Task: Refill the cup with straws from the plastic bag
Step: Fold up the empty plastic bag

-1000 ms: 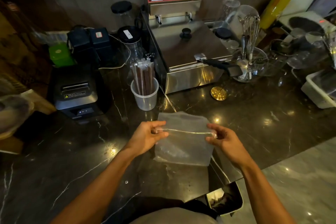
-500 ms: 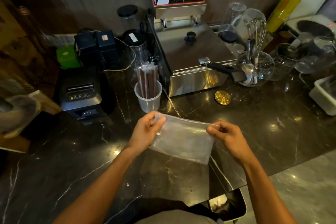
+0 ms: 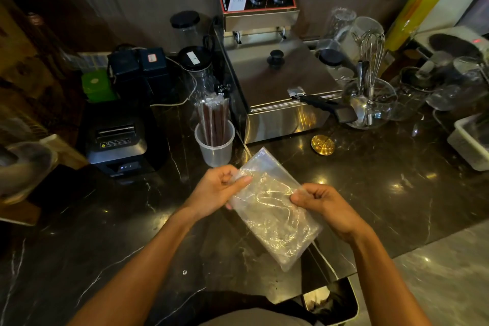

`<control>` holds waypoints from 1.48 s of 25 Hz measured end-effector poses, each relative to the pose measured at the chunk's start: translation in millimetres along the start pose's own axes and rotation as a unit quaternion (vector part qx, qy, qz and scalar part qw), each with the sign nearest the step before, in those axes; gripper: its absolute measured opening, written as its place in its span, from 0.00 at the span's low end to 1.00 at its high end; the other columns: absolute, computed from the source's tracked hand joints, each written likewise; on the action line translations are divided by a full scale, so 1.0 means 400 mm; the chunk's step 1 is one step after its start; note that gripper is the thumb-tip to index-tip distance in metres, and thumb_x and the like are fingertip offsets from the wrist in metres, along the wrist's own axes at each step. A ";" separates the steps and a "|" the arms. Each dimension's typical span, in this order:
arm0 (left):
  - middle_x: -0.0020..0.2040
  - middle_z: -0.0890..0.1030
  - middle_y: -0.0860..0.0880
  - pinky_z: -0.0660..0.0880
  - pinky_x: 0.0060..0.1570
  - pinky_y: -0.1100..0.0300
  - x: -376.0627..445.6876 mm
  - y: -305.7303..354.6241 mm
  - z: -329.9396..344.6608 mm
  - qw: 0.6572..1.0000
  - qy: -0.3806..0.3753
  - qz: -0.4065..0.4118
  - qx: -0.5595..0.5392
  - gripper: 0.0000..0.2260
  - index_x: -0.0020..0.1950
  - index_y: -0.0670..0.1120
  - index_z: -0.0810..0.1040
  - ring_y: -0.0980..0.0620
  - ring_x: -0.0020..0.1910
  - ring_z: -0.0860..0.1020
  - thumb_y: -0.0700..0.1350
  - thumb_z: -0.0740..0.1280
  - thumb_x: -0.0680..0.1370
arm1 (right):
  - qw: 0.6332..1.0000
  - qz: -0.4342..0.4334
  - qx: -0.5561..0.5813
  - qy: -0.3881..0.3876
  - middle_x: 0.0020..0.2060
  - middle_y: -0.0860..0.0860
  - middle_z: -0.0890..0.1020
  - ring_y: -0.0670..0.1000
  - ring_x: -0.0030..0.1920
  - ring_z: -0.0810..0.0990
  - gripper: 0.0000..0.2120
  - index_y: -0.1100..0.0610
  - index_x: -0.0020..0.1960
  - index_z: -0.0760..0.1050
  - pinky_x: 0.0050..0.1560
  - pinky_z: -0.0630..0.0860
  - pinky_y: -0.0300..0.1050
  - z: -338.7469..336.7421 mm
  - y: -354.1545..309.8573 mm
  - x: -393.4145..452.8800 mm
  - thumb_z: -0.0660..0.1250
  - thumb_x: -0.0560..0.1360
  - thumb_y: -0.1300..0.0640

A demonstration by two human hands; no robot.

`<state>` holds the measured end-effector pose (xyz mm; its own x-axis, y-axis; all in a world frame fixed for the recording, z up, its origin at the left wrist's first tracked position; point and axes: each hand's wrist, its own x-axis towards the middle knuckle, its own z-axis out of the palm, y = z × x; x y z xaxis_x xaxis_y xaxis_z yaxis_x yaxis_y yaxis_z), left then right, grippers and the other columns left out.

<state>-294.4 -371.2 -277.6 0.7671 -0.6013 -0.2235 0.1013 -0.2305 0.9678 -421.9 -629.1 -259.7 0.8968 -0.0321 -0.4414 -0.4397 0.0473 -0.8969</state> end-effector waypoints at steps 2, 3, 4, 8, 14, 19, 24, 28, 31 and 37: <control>0.36 0.85 0.48 0.78 0.32 0.61 -0.005 -0.021 -0.005 0.998 0.044 0.014 0.054 0.12 0.45 0.41 0.82 0.56 0.29 0.81 0.50 0.70 0.80 | 1.000 0.001 0.010 0.015 0.41 0.57 0.87 0.54 0.39 0.86 0.06 0.60 0.47 0.85 0.42 0.83 0.44 -0.007 0.012 -0.001 0.73 0.76 0.57; 0.33 0.83 0.48 0.76 0.30 0.62 -0.004 -0.027 -0.005 0.995 0.081 0.022 0.063 0.12 0.43 0.42 0.83 0.56 0.27 0.79 0.50 0.70 0.80 | 1.000 0.001 0.014 0.024 0.41 0.57 0.87 0.54 0.39 0.86 0.06 0.59 0.47 0.85 0.42 0.83 0.44 -0.009 0.018 -0.001 0.74 0.76 0.56; 0.32 0.82 0.48 0.76 0.30 0.62 -0.001 -0.031 -0.006 0.992 0.112 0.024 0.052 0.12 0.42 0.43 0.83 0.56 0.26 0.77 0.50 0.70 0.80 | 0.999 0.003 0.024 0.035 0.41 0.57 0.87 0.53 0.39 0.86 0.07 0.60 0.48 0.85 0.41 0.83 0.44 -0.009 0.021 0.000 0.74 0.75 0.56; 0.42 0.84 0.46 0.81 0.43 0.60 -0.006 -0.026 0.007 0.986 0.103 -0.035 -0.128 0.14 0.51 0.45 0.84 0.51 0.39 0.83 0.55 0.68 0.79 | 0.991 0.001 0.110 0.070 0.43 0.58 0.87 0.55 0.41 0.86 0.10 0.61 0.51 0.84 0.43 0.84 0.47 0.000 0.032 0.007 0.73 0.75 0.55; 0.54 0.89 0.47 0.84 0.52 0.55 -0.007 -0.037 0.063 0.985 -0.005 -0.089 -0.146 0.08 0.59 0.43 0.82 0.48 0.54 0.87 0.42 0.71 0.80 | 0.991 0.004 0.120 0.067 0.46 0.60 0.88 0.56 0.42 0.87 0.11 0.63 0.54 0.84 0.44 0.85 0.49 0.037 0.049 0.028 0.73 0.77 0.56; 0.51 0.89 0.49 0.84 0.50 0.58 -0.008 -0.028 0.029 0.994 -0.026 -0.077 -0.078 0.08 0.58 0.42 0.82 0.51 0.51 0.88 0.42 0.70 0.81 | 0.997 -0.002 0.068 0.043 0.46 0.57 0.88 0.52 0.42 0.87 0.09 0.65 0.52 0.83 0.43 0.83 0.41 0.019 0.055 0.027 0.70 0.80 0.59; 0.58 0.87 0.47 0.84 0.52 0.54 -0.023 -0.022 0.022 0.985 -0.051 -0.091 -0.137 0.12 0.65 0.45 0.79 0.47 0.57 0.86 0.41 0.68 0.82 | 0.996 -0.008 0.081 0.037 0.34 0.52 0.83 0.46 0.31 0.77 0.07 0.58 0.41 0.83 0.34 0.75 0.37 0.031 0.050 0.024 0.71 0.78 0.60; 0.60 0.87 0.47 0.83 0.57 0.45 -0.031 -0.032 0.024 0.983 -0.072 -0.108 -0.130 0.15 0.68 0.49 0.77 0.45 0.58 0.86 0.41 0.69 0.81 | 0.994 -0.010 0.101 0.039 0.36 0.52 0.82 0.46 0.29 0.73 0.04 0.60 0.50 0.84 0.29 0.69 0.38 0.028 0.075 0.022 0.71 0.79 0.60; 0.60 0.86 0.44 0.82 0.57 0.40 -0.026 -0.037 0.026 0.982 -0.076 -0.105 -0.137 0.16 0.70 0.48 0.76 0.42 0.58 0.86 0.41 0.69 0.81 | 0.991 -0.008 0.127 0.050 0.40 0.54 0.83 0.46 0.29 0.72 0.10 0.61 0.60 0.82 0.26 0.70 0.37 0.028 0.081 0.012 0.70 0.79 0.63; 0.60 0.86 0.43 0.81 0.59 0.41 -0.024 -0.029 0.054 0.958 -0.087 -0.134 -0.237 0.14 0.66 0.48 0.79 0.43 0.59 0.85 0.37 0.65 0.83 | 0.972 0.002 0.221 0.075 0.54 0.64 0.80 0.63 0.51 0.75 0.17 0.60 0.61 0.84 0.49 0.73 0.52 0.024 0.105 0.002 0.74 0.73 0.60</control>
<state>-316.7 -379.0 -289.3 0.5604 -0.6969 -0.4475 0.5878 -0.0460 0.8077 -439.0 -617.6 -297.4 0.8633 -0.1753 -0.4733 -0.3483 0.4718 -0.8100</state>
